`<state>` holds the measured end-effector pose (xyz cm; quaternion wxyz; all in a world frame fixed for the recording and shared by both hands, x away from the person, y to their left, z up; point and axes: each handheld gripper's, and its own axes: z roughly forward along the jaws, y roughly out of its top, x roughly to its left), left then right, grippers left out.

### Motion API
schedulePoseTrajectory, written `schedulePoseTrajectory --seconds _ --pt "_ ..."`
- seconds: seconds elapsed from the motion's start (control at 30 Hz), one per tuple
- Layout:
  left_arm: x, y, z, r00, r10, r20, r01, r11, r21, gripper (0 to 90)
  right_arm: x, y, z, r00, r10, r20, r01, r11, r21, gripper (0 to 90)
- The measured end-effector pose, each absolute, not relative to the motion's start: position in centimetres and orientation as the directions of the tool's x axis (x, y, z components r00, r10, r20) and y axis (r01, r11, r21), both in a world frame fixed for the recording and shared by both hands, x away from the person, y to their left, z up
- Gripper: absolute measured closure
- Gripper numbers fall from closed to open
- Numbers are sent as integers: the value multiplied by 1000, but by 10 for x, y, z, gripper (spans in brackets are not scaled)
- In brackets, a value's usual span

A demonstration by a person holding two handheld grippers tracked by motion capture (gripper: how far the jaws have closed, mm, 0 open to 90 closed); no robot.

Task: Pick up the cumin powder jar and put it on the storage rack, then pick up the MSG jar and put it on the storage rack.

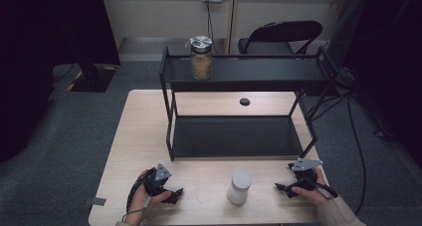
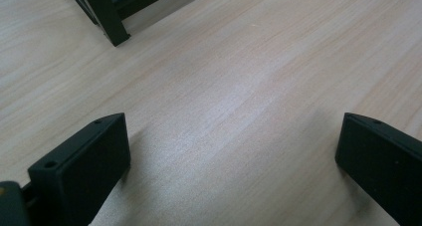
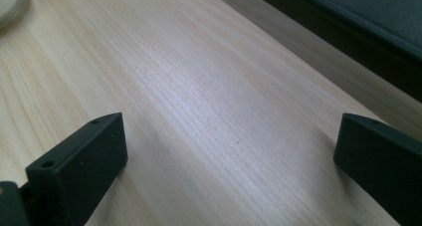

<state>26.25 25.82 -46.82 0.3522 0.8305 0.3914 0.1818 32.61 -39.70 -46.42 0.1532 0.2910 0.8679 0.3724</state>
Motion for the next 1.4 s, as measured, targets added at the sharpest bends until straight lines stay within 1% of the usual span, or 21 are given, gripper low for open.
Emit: schedulePoseTrajectory --seconds 0.23,0.8,0.9,1.0,1.2,1.3,1.4 --pt "260 261 -474 627 779 25 504 -430 749 0 326 -397 -464 -784 619 -49 391 553 736 0" --pt "260 261 -474 624 781 26 505 -428 749 0 327 -399 -464 -794 606 -46 383 557 737 0" --pt "260 261 -474 624 781 26 505 -428 750 0 327 -402 -464 -795 605 -32 382 542 749 6" --pt "260 261 -474 624 781 26 505 -428 749 0 324 -402 -460 -797 602 -44 364 537 761 4" --pt "260 261 -474 624 781 26 505 -428 749 0 322 -397 -452 -820 570 -48 332 543 772 4" --pt "260 261 -474 624 781 26 505 -428 749 0 321 -396 -448 -833 553 -33 321 531 784 4" --pt "260 261 -474 624 781 26 505 -428 749 0 321 -392 -443 -853 521 -29 303 541 784 4"
